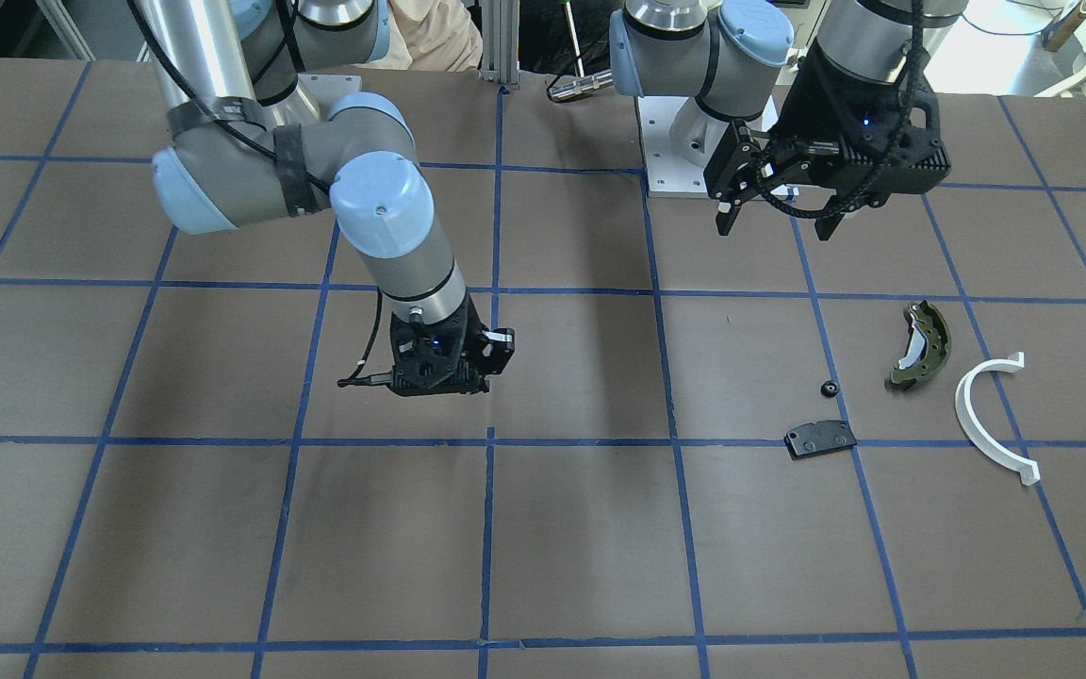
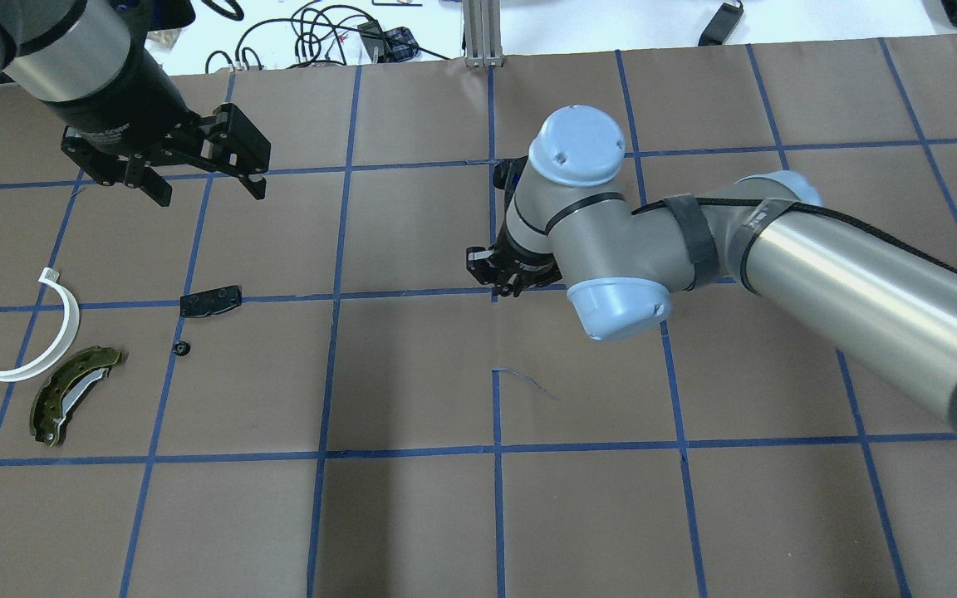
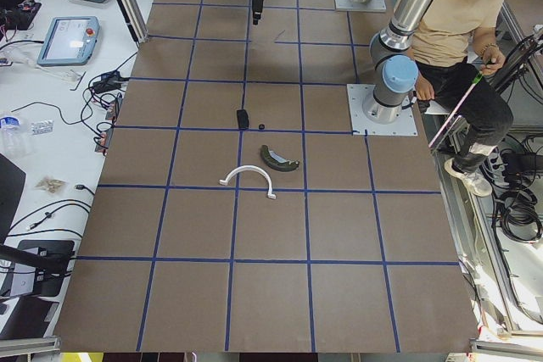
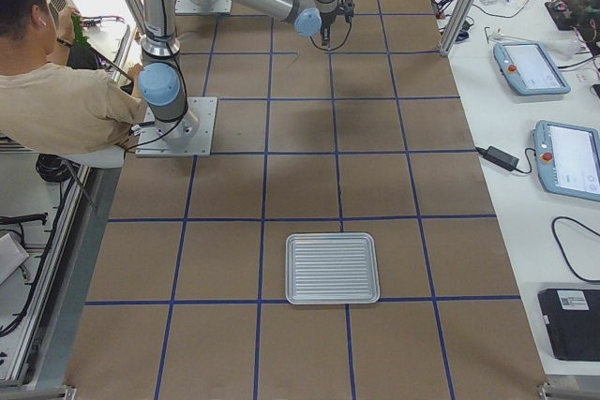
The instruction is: Place bearing gear from tray to pile
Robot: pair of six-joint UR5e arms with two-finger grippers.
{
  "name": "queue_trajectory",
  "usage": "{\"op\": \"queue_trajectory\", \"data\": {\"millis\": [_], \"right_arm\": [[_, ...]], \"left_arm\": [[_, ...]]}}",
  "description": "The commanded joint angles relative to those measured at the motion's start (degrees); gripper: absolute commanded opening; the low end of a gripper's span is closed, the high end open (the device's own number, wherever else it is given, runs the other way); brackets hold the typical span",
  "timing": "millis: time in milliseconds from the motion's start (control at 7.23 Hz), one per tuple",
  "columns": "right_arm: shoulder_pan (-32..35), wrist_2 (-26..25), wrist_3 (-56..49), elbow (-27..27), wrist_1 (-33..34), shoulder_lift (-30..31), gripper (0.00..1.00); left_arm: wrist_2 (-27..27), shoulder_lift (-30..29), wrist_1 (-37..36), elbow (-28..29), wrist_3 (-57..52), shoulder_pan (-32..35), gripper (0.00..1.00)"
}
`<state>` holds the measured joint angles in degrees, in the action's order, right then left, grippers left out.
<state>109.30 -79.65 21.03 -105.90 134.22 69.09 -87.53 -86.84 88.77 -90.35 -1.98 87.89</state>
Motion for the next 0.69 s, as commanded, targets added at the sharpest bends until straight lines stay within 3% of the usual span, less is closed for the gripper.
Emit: {"op": "queue_trajectory", "data": {"millis": [0, 276, 553], "right_arm": [[4.8, 0.5, 6.7, -0.1, 3.7, -4.0, 0.0], [5.8, 0.4, 8.7, -0.3, 4.3, -4.3, 0.15], [5.9, -0.5, 9.2, -0.4, 4.2, -4.0, 0.75]], "left_arm": [[-0.1, 0.0, 0.1, -0.1, 0.0, 0.0, 1.0], [0.0, 0.0, 0.0, -0.1, 0.0, 0.0, 1.0], [0.2, -0.1, 0.1, -0.1, 0.0, 0.0, 1.0]]}}
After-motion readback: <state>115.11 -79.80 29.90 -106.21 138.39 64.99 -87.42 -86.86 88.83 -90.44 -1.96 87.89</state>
